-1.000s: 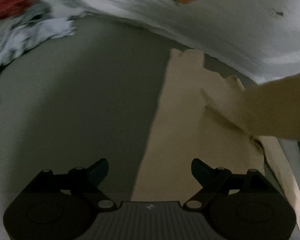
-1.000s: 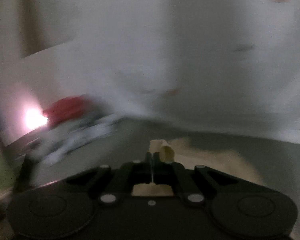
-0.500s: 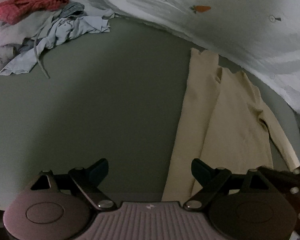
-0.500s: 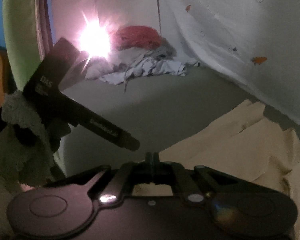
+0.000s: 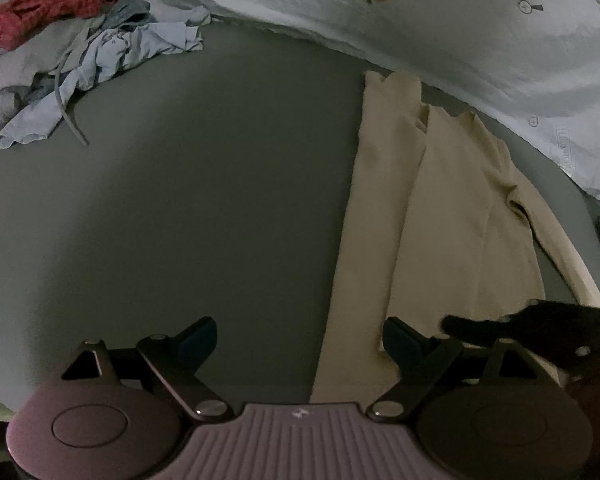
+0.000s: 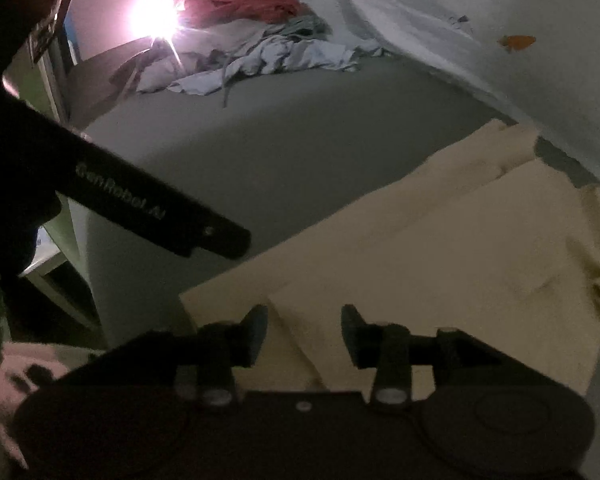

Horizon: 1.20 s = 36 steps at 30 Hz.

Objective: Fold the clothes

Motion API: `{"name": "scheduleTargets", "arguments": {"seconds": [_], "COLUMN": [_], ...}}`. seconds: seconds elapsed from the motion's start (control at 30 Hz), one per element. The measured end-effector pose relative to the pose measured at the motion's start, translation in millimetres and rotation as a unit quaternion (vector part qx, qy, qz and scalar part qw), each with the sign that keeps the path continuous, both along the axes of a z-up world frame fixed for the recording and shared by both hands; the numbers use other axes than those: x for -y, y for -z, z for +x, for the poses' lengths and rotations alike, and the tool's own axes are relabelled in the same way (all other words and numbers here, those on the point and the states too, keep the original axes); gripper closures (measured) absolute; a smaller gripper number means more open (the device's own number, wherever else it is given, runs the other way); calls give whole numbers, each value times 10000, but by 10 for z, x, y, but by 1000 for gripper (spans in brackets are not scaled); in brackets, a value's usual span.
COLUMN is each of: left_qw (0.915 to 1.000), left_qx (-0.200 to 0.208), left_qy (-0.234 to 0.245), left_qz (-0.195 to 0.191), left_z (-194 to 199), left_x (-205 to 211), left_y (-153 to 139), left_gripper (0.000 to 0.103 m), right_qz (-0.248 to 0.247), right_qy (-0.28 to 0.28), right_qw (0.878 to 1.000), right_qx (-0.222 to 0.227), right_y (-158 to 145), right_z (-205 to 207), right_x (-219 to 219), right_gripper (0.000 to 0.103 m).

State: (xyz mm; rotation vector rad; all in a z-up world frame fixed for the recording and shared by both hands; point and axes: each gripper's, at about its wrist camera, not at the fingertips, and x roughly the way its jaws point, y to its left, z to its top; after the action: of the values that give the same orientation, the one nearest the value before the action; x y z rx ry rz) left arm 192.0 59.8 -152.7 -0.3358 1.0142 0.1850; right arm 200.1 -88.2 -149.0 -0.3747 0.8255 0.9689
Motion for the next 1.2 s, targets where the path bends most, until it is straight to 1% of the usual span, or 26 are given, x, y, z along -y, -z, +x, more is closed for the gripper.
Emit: {"name": "scheduleTargets", "arguments": {"seconds": [0.1,0.13,0.17,0.2,0.23,0.37,0.43,0.5,0.6,0.63,0.7,0.73,0.8,0.83,0.87,0.93,0.97,1.0,1.07,1.13,1.2], "left_qw": [10000,10000,10000,10000,10000,9999,9999,9998,9996,9995,9997,9998,9999,9998,9996,9989,9984,9977,9956,9924,9885], "left_qx": [-34,-36,-31,-23,-20,-13,16,50,22,1,-48,-67,-109,-144,-179,-223,-241,-248,-256,-262,-256], "left_qy": [16,15,12,1,-22,-116,-147,-200,-262,-266,-184,-115,63,152,233,407,505,628,895,1189,1462], "left_qz": [37,59,77,84,69,-4,13,-21,-142,-168,-176,-154,-73,-52,-57,-80,-73,-33,75,167,288], "left_z": [-3,-5,-10,-17,-22,-24,-19,-9,23,35,64,76,98,114,134,181,211,245,319,397,470], "left_x": [-12,-14,-19,-28,-40,-79,-83,-91,-92,-81,-34,0,81,125,171,259,310,376,521,672,836], "left_y": [-10,-22,-34,-45,-49,-51,-64,-70,-33,-18,3,8,15,21,28,39,44,45,43,35,29], "left_gripper": [13,13,13,13,13,13,13,13,13,13,13,13,13,13,13,11,10,7,5,5,5], "right_qz": [-230,-276,-304,-352,-340,-7,199,344,30,-94,-363,-380,-147,-20,107,244,298,351,456,558,657], "right_qy": [-151,-168,-188,-191,-186,-170,-435,-716,-951,-942,-774,-677,-431,-280,-129,532,907,1281,2023,2753,3467], "right_qw": [9996,9994,9989,9981,9976,9965,9949,9932,9925,9933,9961,9970,9989,9996,9998,9982,9954,9911,9782,9597,9357], "right_qx": [47,144,308,460,571,813,893,848,773,665,195,26,-110,-105,-99,-91,-88,-84,-76,-68,-59], "right_y": [136,161,156,130,86,-210,-381,-491,-287,-175,52,107,44,-9,-63,-79,-75,-72,-64,-56,-49], "right_z": [11,7,-4,-11,-13,-61,-139,-230,-296,-281,-189,-149,-79,-45,-10,77,123,169,261,353,444], "right_x": [-118,-131,-130,-121,-94,88,175,222,114,71,11,18,137,223,309,606,770,934,1263,1592,1920], "right_gripper": [60,73,98,100,100,100,100,100,98,97,97,93,78,63,58,58,58,57,53,49,47]}}
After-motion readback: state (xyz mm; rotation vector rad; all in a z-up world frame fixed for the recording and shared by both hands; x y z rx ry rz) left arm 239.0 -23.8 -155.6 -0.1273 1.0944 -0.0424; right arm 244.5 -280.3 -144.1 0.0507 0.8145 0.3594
